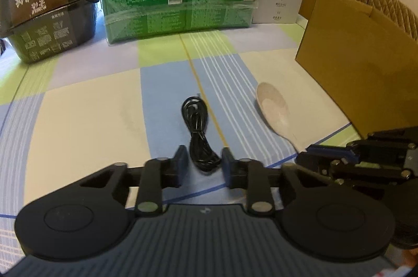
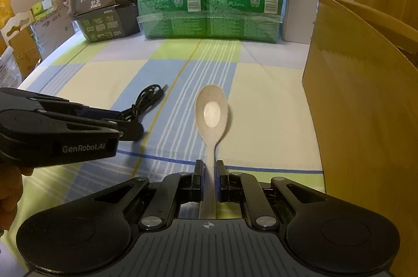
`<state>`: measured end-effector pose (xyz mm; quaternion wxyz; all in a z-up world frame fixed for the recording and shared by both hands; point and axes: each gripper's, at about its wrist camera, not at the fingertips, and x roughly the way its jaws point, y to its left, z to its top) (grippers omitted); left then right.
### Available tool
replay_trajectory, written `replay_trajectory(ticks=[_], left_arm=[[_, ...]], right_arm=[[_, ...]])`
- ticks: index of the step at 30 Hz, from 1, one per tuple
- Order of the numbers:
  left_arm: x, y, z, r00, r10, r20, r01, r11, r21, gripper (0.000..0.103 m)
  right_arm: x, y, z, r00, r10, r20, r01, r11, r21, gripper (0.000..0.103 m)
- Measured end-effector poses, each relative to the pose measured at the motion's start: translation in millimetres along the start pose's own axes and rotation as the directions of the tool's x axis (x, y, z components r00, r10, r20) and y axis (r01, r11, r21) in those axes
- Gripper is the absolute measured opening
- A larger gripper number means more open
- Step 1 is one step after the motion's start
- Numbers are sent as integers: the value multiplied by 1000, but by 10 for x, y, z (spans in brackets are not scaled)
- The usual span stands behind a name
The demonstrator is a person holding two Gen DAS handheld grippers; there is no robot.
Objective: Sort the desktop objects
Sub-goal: 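Grasp the black cable with the left tool while the right tool grasps the white spoon, then lift the cable with the left tool while the right tool lifts the spoon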
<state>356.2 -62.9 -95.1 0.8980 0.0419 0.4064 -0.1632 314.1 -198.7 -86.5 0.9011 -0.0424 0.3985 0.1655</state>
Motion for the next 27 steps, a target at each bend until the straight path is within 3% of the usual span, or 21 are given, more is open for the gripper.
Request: replay_trajectory(ticks=[6, 18, 24, 26, 27], left_arm=[[-218, -21, -197, 999, -2, -32, 2, 1000, -17, 18], [-1309, -695, -1322, 995, -35, -97, 31, 999, -36, 18], [-1668, -919, -1686, 996, -16, -92, 12, 999, -39, 18], [-1721, -938, -1744, 995, -8, -98, 4, 999, -38, 20], [-1740, -936, -1758, 995, -4, -103, 0, 999, -40, 27]], right_arm=[[-143, 47, -124, 1000, 15, -22, -14, 1000, 4, 5], [-1126, 258, -944, 994, 56, -90, -55, 998, 12, 5], [-1554, 214, -1331, 992, 54, -116, -51, 998, 30, 5], [-1611, 210, -1391, 991, 59, -120, -56, 998, 33, 5], [-1626, 211, -1406, 991, 58, -118, -54, 998, 32, 6]])
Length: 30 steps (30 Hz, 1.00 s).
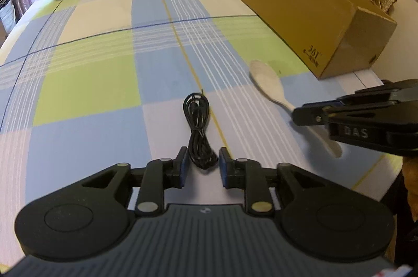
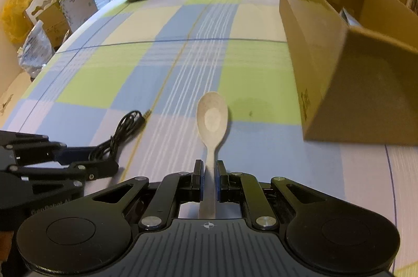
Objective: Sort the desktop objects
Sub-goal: 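Lift the cable with the left tool while the right tool lifts the spoon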
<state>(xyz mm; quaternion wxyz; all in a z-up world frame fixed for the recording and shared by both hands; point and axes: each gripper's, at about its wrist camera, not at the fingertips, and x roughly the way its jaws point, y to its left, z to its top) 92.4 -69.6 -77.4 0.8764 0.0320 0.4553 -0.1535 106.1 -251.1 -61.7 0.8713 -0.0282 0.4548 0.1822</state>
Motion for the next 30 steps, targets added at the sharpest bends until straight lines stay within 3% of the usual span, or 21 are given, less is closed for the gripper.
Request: replay_trajectory(ticks=[1, 3, 5, 10, 17, 20, 21, 30], left_arm=[[-9, 5, -9, 1000, 4, -1, -4, 1000, -5, 33], [-43, 36, 5, 1000, 12, 14, -12, 1000, -22, 36], [-54, 56, 41, 999, 23, 34, -22, 1000, -22, 42], [79, 74, 161, 999, 18, 46, -18, 1000, 0, 42], [249, -2, 180, 999, 14, 43, -18, 995, 95, 34], [249, 8, 161, 998, 20, 55, -25, 996, 89, 24], [243, 11, 159, 998, 18, 54, -23, 996, 85, 14], [165, 82, 145, 998, 8, 64, -8, 1000, 5, 13]], right_arm=[[-14, -1, -13, 1000, -5, 6, 5, 1000, -4, 9], [-21, -7, 1, 1000, -16, 16, 16, 1000, -8, 23], [-32, -21, 12, 999, -17, 36, 18, 1000, -9, 47], [21, -47, 39, 998, -21, 51, 22, 999, -30, 48], [120, -84, 71, 998, -13, 65, 17, 999, -50, 49], [180, -58, 104, 998, -5, 67, 9, 998, -64, 50], [198, -46, 115, 998, -4, 69, 9, 998, -69, 51], [354, 74, 185, 996, -16, 87, 27, 991, -132, 54]])
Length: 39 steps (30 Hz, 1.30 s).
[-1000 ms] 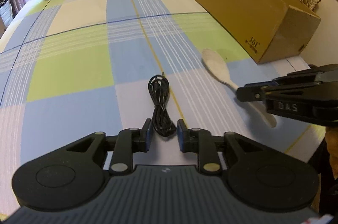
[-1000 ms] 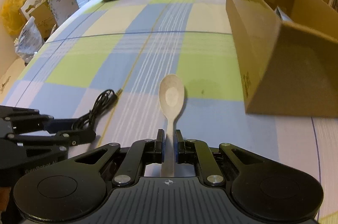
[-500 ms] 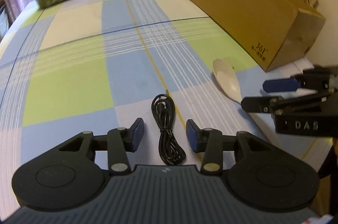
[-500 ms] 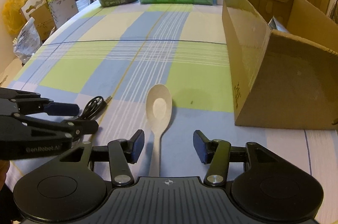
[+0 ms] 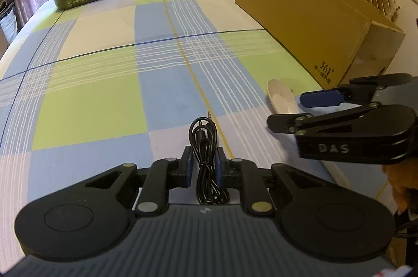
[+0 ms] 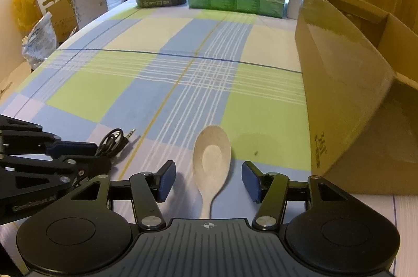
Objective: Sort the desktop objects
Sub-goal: 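Lift the cable with the left tool while the right tool lifts the spoon, then carry the cable with the left tool while the right tool carries the spoon to the box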
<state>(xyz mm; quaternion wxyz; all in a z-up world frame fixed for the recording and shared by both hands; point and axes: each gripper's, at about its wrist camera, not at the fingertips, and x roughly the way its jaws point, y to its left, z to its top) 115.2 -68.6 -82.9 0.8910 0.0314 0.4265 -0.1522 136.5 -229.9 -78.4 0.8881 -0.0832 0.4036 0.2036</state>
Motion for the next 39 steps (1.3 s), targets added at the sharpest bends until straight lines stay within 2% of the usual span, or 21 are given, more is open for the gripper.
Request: replay_trajectory(ticks=[5, 13, 15, 17, 39], left_arm=[[-10, 20, 0, 1000, 2, -1, -2, 1000, -18, 13], [1, 32, 17, 1000, 2, -3, -2, 1000, -21, 13], [7, 34, 18, 1000, 1, -5, -2, 1000, -24, 13], [12, 29, 13, 1000, 2, -8, -2, 1000, -24, 13], [-270, -96, 4, 1000, 17, -11, -18, 999, -48, 12]], right_arm=[[82, 37, 13, 1000, -15, 10, 15, 1000, -26, 54], [131, 6, 45, 1000, -23, 16, 22, 1000, 2, 52], [134, 8, 54, 1000, -21, 17, 21, 1000, 2, 47], [134, 16, 65, 1000, -22, 20, 22, 1000, 2, 30], [-403, 37, 116, 996, -25, 88, 20, 998, 51, 29]])
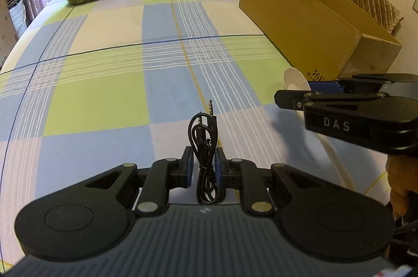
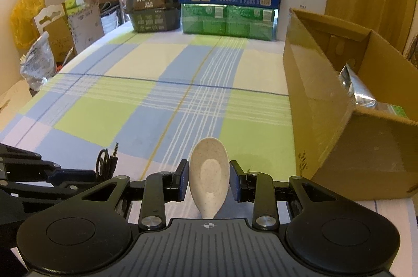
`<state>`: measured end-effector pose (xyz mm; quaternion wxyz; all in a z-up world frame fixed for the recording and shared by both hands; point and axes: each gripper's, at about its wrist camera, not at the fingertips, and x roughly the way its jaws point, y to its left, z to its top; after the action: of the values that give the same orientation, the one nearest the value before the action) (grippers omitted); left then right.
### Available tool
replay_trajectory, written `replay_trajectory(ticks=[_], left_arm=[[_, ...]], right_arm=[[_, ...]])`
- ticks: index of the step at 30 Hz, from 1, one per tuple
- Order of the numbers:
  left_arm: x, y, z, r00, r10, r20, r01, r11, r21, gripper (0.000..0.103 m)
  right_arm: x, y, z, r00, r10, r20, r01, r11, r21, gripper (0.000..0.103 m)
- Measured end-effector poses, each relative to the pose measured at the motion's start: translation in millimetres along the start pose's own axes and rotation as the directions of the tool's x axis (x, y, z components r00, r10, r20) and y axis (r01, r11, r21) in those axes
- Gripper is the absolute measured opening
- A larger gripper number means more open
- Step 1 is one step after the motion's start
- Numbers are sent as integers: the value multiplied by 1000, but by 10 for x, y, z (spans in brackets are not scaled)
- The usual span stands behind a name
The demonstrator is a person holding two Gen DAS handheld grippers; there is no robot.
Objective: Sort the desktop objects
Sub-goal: 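Carry the cable with the left tool while the right tool carries the spoon to the box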
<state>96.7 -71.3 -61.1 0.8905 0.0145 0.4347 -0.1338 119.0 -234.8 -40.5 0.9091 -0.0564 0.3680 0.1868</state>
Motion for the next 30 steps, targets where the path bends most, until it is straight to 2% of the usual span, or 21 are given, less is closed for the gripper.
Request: replay_trajectory(ticks=[2, 4, 19, 30], left_arm=[[-27, -7, 2, 1000, 0, 2, 0, 1000, -2, 12], [-48, -16, 0, 1000, -2, 4, 2, 1000, -7, 4], [-42, 47, -9, 999, -53, 5, 54, 996, -76, 4], [-169, -3, 158, 998, -48, 28, 50, 996, -72, 4]], right_arm=[[-41, -6, 13, 1000, 1, 6, -1, 1000, 6, 29], [-73, -8, 18, 1000, 1, 11, -1, 1000, 11, 29], [-134, -48, 25, 1000, 14, 14, -14, 999, 44, 29], [-317, -55, 167, 998, 17, 65, -20, 998, 54, 29]])
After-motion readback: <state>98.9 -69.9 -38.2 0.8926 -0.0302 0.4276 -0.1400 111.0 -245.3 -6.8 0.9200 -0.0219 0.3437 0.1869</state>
